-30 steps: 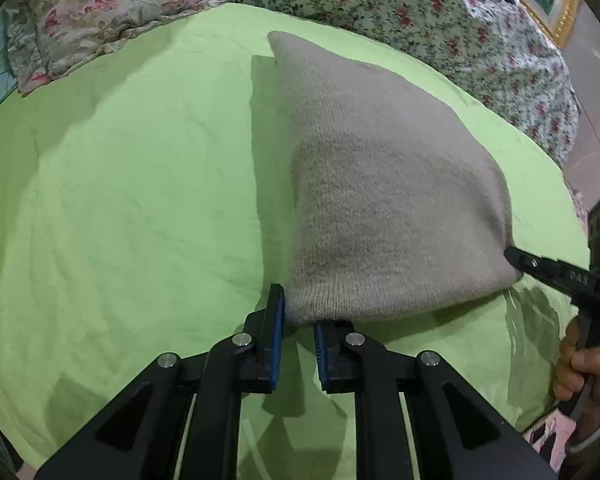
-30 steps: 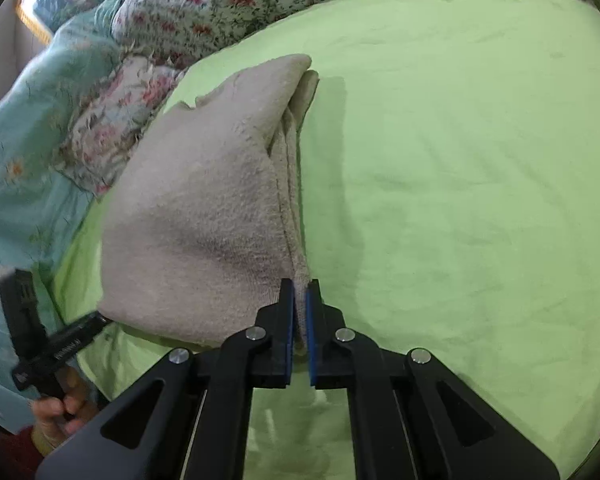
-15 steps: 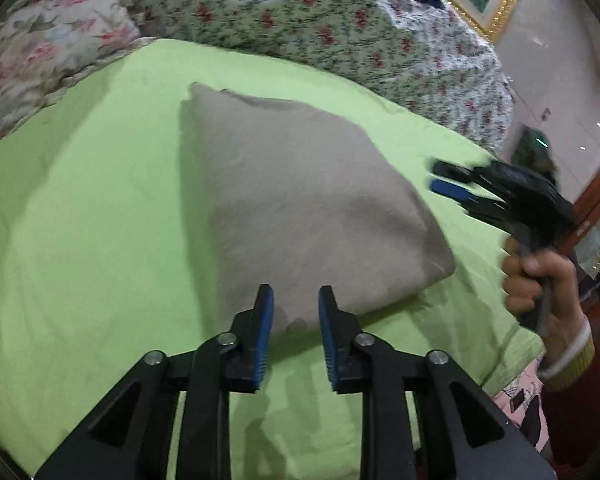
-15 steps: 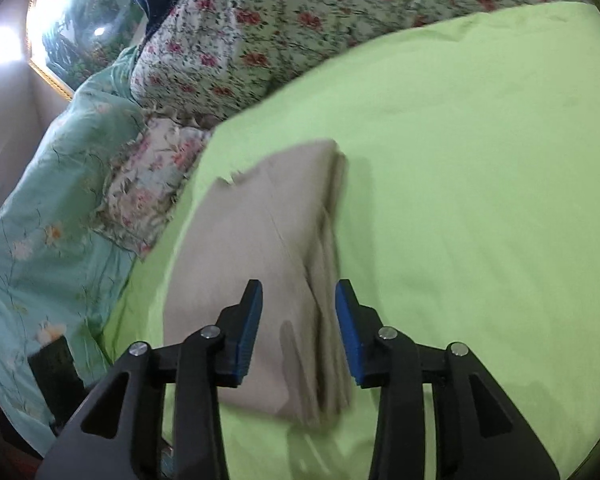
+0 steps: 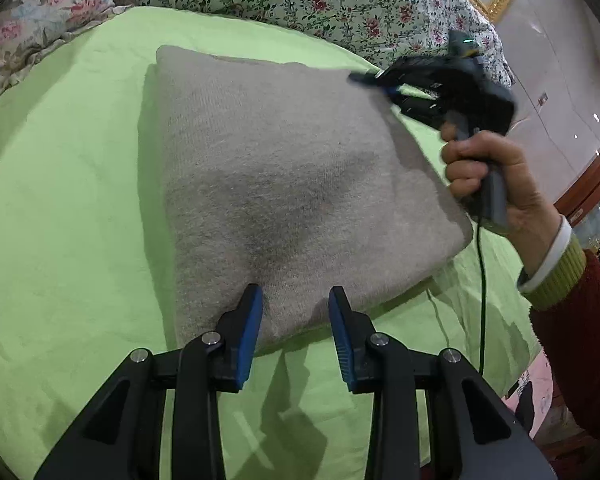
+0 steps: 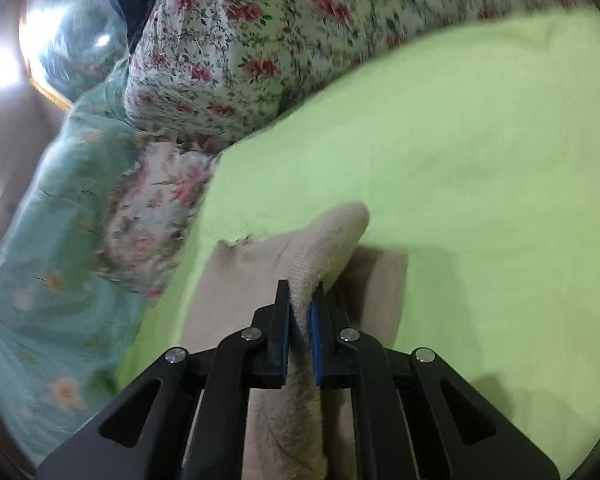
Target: Fold small clothes
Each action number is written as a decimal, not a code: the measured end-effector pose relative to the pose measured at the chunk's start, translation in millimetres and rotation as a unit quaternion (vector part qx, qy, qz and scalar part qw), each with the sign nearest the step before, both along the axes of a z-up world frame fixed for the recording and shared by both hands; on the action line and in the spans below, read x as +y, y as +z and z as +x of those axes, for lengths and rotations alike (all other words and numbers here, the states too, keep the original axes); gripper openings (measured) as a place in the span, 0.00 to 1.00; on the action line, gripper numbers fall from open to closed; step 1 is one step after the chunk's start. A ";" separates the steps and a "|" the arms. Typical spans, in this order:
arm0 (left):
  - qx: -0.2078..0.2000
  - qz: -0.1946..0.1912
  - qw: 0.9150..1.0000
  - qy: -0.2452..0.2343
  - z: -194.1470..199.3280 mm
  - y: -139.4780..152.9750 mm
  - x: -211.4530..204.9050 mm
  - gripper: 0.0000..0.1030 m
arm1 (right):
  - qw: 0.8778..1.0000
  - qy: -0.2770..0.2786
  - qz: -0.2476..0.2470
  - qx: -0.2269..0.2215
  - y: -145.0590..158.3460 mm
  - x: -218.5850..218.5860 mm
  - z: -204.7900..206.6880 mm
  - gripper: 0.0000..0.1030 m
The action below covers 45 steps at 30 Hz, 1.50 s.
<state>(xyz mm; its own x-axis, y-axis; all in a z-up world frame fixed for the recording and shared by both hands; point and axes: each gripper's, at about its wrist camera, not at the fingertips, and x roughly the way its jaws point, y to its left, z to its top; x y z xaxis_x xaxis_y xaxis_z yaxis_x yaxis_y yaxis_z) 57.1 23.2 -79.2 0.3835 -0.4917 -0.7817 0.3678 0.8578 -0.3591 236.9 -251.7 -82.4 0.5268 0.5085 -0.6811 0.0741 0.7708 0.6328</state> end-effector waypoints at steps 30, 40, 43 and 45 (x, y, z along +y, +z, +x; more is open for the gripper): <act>-0.001 -0.010 0.999 0.037 14.1 5.6 16.5 0.37 | 0.998 0.001 -0.023 0.055 -12.8 17.0 -121.9 0.18; 0.000 0.020 0.999 0.044 -14.7 7.5 19.6 0.38 | 0.987 0.047 -0.151 0.018 30.5 53.1 -193.4 0.25; 0.000 0.032 0.999 0.043 -17.0 0.6 17.1 0.38 | 0.984 0.042 -0.167 0.035 8.0 49.8 -202.1 0.24; -0.006 0.041 0.998 0.043 -19.6 0.4 14.7 0.38 | 0.987 0.029 -0.154 0.033 9.5 44.7 -202.5 0.24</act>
